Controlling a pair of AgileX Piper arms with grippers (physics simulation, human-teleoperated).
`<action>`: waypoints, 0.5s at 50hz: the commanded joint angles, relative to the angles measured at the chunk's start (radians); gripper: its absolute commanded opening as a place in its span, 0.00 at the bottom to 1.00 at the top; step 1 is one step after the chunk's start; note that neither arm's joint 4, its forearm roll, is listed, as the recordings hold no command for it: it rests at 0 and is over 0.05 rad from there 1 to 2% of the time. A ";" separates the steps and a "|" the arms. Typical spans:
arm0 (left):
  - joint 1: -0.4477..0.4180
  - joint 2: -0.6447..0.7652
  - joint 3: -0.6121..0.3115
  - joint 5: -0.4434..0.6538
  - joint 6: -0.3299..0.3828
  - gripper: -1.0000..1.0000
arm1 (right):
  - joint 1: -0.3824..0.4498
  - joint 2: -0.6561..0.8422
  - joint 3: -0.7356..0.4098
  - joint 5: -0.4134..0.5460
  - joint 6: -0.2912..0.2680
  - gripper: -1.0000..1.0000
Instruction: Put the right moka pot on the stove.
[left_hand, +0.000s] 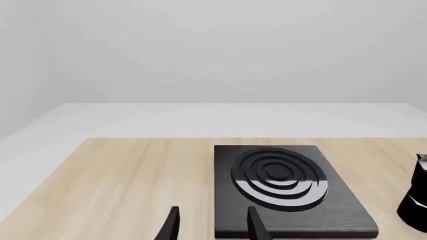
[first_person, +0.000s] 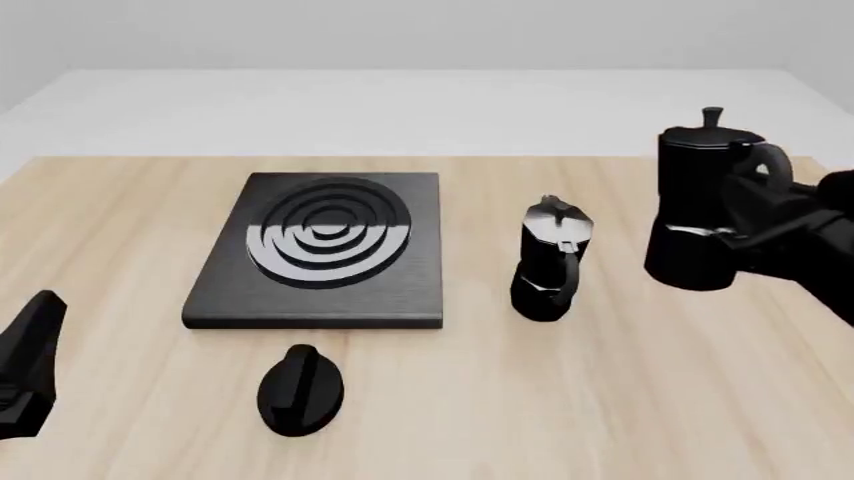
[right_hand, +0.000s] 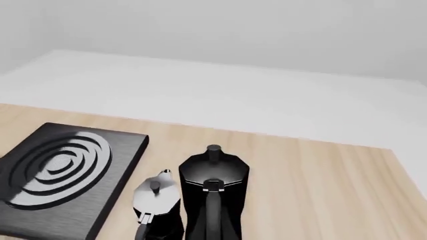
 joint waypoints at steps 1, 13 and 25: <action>0.000 0.000 0.000 0.000 0.000 1.00 | 0.042 -0.111 -0.097 0.123 -0.003 0.00; 0.000 0.000 0.000 0.000 0.000 1.00 | 0.102 -0.131 -0.169 0.183 -0.014 0.00; 0.000 0.000 0.000 0.000 0.000 1.00 | 0.166 -0.098 -0.251 0.207 -0.020 0.00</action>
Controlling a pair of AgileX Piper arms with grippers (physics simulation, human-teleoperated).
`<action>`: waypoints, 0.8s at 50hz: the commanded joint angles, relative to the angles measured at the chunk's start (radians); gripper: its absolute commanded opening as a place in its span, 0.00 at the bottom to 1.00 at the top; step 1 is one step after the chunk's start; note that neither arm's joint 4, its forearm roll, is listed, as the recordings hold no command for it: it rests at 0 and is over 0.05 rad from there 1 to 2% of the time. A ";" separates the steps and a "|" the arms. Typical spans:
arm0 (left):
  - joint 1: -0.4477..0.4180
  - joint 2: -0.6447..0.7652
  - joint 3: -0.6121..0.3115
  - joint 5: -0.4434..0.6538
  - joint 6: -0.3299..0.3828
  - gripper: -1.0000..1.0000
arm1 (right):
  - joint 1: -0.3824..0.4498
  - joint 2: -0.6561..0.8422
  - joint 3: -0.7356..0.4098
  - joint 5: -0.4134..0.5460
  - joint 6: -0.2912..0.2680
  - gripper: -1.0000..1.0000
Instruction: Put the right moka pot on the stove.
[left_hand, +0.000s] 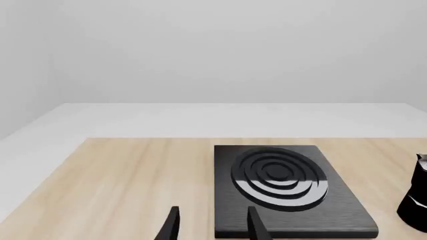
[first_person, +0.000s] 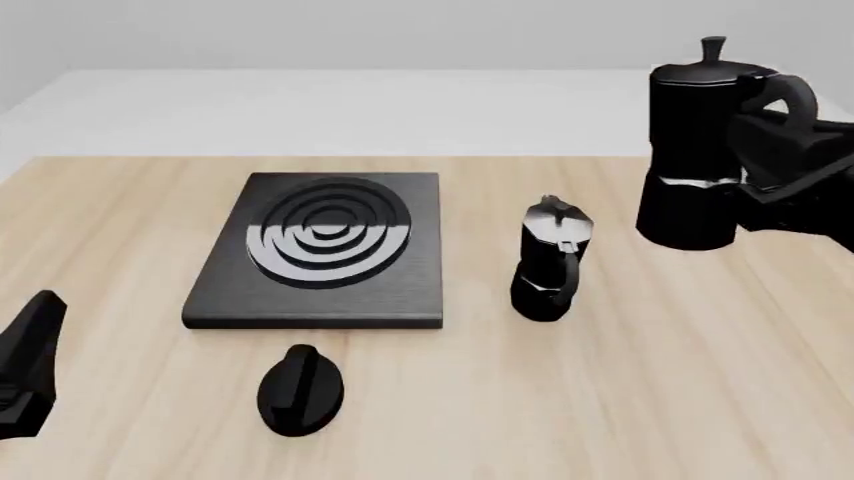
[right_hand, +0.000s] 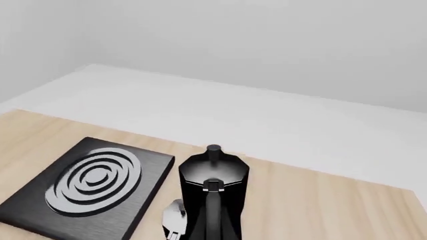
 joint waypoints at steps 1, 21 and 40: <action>0.000 0.000 0.000 0.000 0.000 1.00 | 0.056 0.005 -0.099 0.023 -0.002 0.00; 0.000 0.000 0.000 0.000 0.000 1.00 | 0.175 0.169 -0.152 -0.138 0.053 0.00; 0.000 0.000 0.000 0.000 0.000 1.00 | 0.265 0.324 -0.157 -0.360 0.067 0.00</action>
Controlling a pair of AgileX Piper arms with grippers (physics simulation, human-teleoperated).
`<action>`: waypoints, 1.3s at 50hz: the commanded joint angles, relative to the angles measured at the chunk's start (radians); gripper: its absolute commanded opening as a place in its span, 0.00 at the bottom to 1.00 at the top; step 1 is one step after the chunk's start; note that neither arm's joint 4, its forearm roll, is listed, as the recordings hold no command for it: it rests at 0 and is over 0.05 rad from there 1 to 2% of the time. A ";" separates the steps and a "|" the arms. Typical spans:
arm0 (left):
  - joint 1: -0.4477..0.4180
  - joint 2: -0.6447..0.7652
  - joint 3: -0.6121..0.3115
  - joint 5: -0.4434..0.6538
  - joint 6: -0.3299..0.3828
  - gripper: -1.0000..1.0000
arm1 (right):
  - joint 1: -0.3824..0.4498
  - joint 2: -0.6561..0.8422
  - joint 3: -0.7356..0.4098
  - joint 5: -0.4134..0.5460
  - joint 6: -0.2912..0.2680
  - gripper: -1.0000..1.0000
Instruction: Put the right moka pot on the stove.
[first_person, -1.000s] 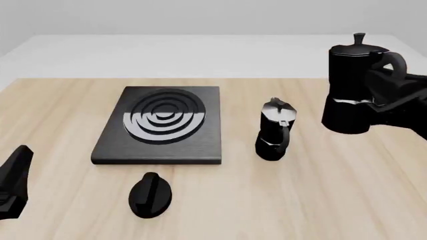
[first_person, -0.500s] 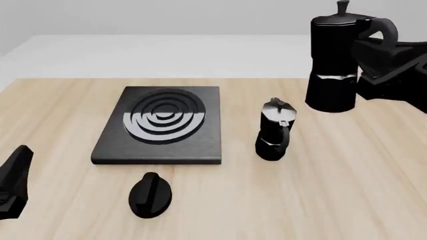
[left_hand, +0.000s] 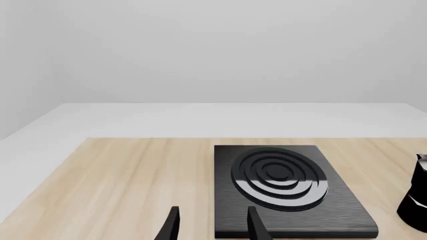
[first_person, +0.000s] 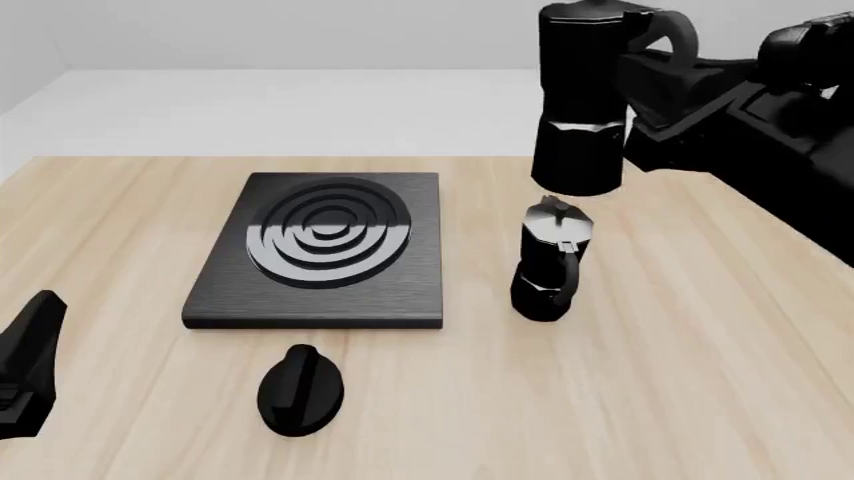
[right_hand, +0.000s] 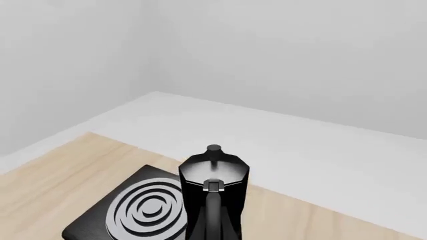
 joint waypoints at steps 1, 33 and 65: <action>0.000 0.000 0.000 0.000 0.000 1.00 | 0.051 0.089 -0.036 -0.139 0.014 0.00; 0.000 0.000 0.000 0.000 0.000 1.00 | 0.215 0.557 -0.169 -0.504 -0.004 0.00; 0.000 0.000 0.000 0.000 0.000 1.00 | 0.287 0.852 -0.395 -0.547 0.010 0.00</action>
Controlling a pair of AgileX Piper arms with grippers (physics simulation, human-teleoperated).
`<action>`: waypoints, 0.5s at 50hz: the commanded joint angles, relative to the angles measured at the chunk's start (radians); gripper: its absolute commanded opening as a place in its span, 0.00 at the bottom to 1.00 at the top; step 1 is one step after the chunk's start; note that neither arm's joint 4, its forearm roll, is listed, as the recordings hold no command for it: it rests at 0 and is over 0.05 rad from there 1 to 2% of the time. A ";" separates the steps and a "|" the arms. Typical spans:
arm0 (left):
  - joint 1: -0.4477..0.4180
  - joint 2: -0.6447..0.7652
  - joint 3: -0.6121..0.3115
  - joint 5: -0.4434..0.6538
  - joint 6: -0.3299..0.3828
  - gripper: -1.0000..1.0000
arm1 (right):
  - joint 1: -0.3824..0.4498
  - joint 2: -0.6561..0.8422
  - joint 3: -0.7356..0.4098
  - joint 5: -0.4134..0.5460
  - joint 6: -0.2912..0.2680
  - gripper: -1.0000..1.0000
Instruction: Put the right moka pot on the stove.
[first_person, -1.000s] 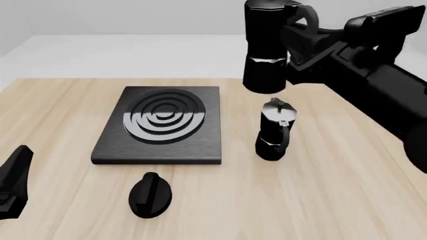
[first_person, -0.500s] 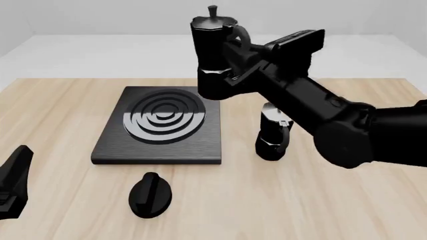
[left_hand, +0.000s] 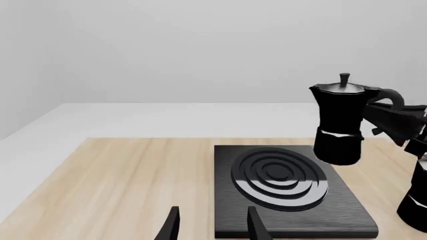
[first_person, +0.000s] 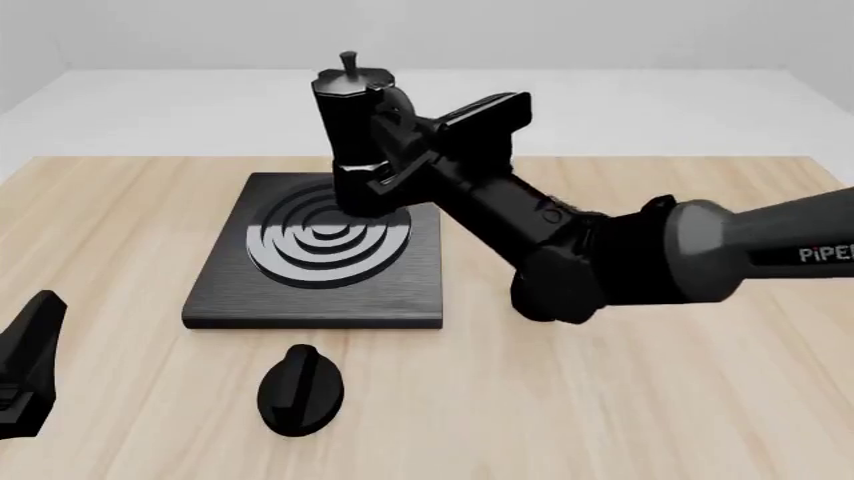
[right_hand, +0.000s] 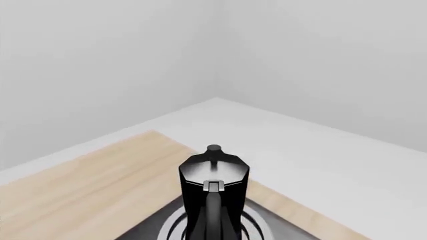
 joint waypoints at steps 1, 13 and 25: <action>0.000 0.000 0.000 0.000 0.000 1.00 | 0.023 0.076 -0.100 -0.016 0.014 0.00; 0.000 0.000 0.000 0.000 0.000 1.00 | 0.048 0.160 -0.183 -0.014 0.013 0.00; 0.000 0.000 0.000 0.000 0.000 1.00 | 0.066 0.233 -0.258 0.000 0.017 0.00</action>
